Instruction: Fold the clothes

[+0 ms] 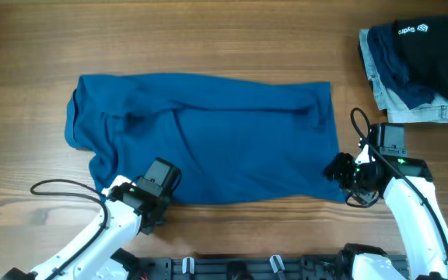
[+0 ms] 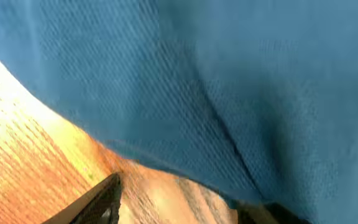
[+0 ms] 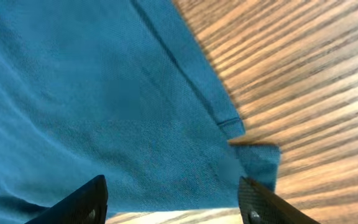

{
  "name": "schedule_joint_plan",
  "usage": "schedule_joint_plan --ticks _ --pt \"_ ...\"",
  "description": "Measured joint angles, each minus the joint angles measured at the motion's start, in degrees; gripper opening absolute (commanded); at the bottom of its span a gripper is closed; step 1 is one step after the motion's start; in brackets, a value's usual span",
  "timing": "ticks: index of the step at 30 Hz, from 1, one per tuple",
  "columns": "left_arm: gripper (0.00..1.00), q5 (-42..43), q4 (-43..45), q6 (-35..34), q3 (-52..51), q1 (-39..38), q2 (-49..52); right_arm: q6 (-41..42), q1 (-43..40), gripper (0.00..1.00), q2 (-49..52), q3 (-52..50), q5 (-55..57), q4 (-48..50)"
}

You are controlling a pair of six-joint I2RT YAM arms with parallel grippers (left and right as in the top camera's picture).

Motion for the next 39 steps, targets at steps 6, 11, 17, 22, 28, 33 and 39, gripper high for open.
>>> schedule_joint_plan --ticks 6,11,17,22,28,33,39 --pt "0.57 -6.01 -0.13 0.0 -0.52 2.34 0.61 -0.02 0.0 0.68 0.0 0.0 0.0 0.63" --pt "0.58 -7.26 -7.58 0.02 1.18 6.64 0.87 -0.22 0.0 0.68 0.0 0.0 0.0 1.53" --pt "0.62 -3.34 -10.27 0.0 2.86 13.6 -1.01 -0.42 0.0 0.68 0.0 0.0 0.0 1.57" --pt "0.73 8.74 -11.06 2.86 3.08 24.22 -11.37 -0.42 0.0 0.68 0.0 0.0 0.0 2.03" --pt "0.75 11.45 -4.74 9.84 1.55 32.52 -18.75 -0.83 0.0 0.68 0.0 -0.02 -0.02 2.54" --pt "0.76 11.43 -2.16 10.62 -6.75 34.12 -18.67 -1.05 0.0 0.68 0.0 0.0 0.0 1.77" --pt "0.73 5.97 9.11 10.84 -8.13 34.16 -16.98 -1.46 0.0 0.68 0.0 -0.02 -0.02 1.25"
